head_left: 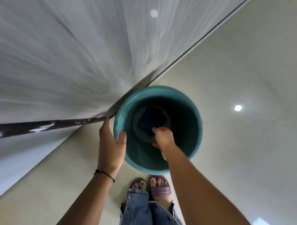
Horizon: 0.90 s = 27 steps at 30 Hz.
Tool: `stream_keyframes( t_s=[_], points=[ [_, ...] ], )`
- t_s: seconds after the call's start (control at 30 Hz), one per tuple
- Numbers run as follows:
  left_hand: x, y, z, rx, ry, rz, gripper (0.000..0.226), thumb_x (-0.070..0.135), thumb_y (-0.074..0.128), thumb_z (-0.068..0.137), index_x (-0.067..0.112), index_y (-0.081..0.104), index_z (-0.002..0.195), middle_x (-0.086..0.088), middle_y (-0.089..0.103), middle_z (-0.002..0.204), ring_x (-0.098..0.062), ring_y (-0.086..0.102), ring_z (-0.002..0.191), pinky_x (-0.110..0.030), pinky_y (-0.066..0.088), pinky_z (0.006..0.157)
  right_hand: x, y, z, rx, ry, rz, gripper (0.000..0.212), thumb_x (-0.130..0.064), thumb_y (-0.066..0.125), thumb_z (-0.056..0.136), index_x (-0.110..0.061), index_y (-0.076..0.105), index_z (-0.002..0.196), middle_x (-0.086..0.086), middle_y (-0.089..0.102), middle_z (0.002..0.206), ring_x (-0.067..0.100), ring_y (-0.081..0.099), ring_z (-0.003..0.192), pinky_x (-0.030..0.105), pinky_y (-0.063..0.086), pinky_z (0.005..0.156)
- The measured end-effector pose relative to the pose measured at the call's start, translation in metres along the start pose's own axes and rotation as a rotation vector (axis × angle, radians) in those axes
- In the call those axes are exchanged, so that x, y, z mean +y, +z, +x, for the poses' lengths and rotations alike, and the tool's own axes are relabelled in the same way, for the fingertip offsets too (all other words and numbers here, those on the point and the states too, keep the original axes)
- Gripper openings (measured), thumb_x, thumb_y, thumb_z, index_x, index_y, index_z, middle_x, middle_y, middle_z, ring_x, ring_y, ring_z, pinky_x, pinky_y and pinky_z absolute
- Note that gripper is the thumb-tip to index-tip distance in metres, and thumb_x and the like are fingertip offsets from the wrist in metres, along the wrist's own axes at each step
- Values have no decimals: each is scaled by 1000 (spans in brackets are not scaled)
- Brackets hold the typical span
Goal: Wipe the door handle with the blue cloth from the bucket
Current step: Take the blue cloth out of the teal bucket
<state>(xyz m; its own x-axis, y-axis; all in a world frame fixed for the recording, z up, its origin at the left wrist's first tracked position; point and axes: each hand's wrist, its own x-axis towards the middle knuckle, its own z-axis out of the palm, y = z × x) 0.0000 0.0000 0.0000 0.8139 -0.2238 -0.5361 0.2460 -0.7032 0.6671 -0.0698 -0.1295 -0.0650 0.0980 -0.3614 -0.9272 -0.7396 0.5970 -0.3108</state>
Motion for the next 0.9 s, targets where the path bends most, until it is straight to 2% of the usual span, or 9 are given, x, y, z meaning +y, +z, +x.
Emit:
stream_keyframes(
  t_s=[0.13,0.27,0.37,0.47,0.57,0.67,0.77,0.83,0.9],
  points=[
    [-21,27,18,101,167,43,45,5,49,92,10,40,136,-7,55,132,-21,54,119,-32,44,101,7,17,71,3,152,18,52,-20,55,94,1,40,140,17,51,139,34,50,125,40,43,106],
    [-29,35,18,217,218,-14,41,-3,45,92,15,46,129,16,61,110,2,60,98,-5,42,84,21,37,121,129,236,232,57,-18,56,94,-2,34,144,14,46,145,32,49,129,41,44,104],
    [-33,37,19,220,234,-48,41,-3,45,93,15,46,130,33,52,106,20,54,93,0,39,82,20,47,139,196,245,377,51,-17,58,92,-1,42,138,14,49,143,30,50,128,42,45,104],
    [-33,37,16,223,210,-45,40,-4,45,93,12,47,130,31,53,104,21,54,91,1,37,80,21,48,132,144,219,385,52,-19,62,87,-3,49,135,16,56,135,32,58,117,40,51,91],
    [-23,35,13,232,175,-7,39,-2,44,93,11,46,130,14,61,105,3,60,92,2,37,76,10,42,107,92,154,417,47,-17,65,78,-4,57,123,14,67,114,29,64,93,39,56,78],
    [-13,26,12,130,77,37,43,3,44,93,14,40,135,-4,62,122,-18,59,104,-11,44,84,-7,23,50,114,51,408,26,-10,64,74,-8,60,100,9,63,85,24,59,72,34,53,68],
    [16,9,0,15,-118,-17,60,7,48,92,18,25,147,-8,43,146,-22,46,129,-29,35,109,-12,0,-21,28,-54,419,21,-8,62,63,-11,60,84,5,59,75,20,53,67,30,44,63],
    [47,-6,-25,6,-156,-36,64,11,49,94,15,18,150,-5,29,155,-17,31,140,-15,21,108,-19,-21,-77,-71,-91,432,25,-6,58,62,-10,57,87,5,56,75,18,51,69,32,43,66],
    [77,-21,-55,-36,-124,-108,60,19,52,93,14,27,147,-3,34,152,-14,33,139,-15,20,110,-23,-43,-132,-202,-107,447,25,-1,55,68,-10,52,91,5,53,76,18,48,72,35,42,69]
  ],
)
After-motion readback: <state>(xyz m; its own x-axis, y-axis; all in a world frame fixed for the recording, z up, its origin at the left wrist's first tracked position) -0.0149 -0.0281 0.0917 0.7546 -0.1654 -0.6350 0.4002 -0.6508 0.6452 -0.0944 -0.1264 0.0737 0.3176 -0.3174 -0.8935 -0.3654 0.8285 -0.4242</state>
